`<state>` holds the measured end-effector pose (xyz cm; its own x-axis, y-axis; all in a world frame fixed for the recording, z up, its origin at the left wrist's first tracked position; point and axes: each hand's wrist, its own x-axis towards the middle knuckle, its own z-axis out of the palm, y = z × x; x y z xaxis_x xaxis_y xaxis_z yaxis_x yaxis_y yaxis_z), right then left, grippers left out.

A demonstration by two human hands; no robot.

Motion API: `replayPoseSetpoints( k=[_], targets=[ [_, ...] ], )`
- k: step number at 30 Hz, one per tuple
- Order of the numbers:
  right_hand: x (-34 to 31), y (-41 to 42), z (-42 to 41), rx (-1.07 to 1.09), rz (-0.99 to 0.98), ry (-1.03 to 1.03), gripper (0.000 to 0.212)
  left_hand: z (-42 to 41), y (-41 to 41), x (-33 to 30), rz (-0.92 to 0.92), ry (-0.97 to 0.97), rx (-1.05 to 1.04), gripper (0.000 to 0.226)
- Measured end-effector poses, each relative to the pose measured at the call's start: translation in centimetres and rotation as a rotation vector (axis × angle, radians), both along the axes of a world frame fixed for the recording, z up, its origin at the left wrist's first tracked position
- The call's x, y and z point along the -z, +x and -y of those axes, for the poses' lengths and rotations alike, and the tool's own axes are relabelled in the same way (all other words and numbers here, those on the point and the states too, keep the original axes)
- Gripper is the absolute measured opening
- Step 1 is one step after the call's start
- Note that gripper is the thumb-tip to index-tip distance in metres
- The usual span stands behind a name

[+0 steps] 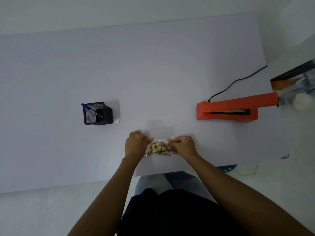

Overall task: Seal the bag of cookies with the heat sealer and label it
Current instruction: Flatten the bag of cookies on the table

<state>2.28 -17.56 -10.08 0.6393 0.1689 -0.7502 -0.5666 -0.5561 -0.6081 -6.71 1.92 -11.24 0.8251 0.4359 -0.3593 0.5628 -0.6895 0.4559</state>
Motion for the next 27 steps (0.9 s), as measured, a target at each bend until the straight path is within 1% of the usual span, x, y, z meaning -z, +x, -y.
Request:
replayPoseSetpoints(
  k=[6,11,16,19,21,24,27],
  targets=[
    [-0.3,0.4,-0.2,-0.050,0.018,-0.059,0.023,-0.2,0.4,-0.5,-0.057,0.039,0.039,0.040],
    [-0.7,0.5,-0.4,-0.062,0.000,-0.082,0.024,-0.1,0.5,-1.0,-0.080,0.100,0.124,0.044],
    [-1.1,0.7,-0.7,-0.067,-0.015,-0.101,0.025,0.2,0.6,-1.8,-0.055,0.147,0.183,0.037],
    [-1.4,0.8,-1.0,-0.064,-0.032,-0.115,0.024,0.3,0.8,-2.3,-0.096,0.163,0.187,0.037],
    [-1.4,0.9,-1.0,-0.072,-0.034,-0.138,0.025,0.2,1.0,-2.3,-0.146,0.100,0.109,0.040],
    [-1.2,1.2,-1.0,-0.087,-0.076,-0.160,0.025,-0.4,1.5,-2.3,-0.219,-0.105,-0.150,0.048],
    [-1.4,1.6,-0.9,-0.080,-0.145,-0.157,0.024,-0.7,1.9,-2.4,-0.251,-0.172,-0.218,0.051]
  ],
)
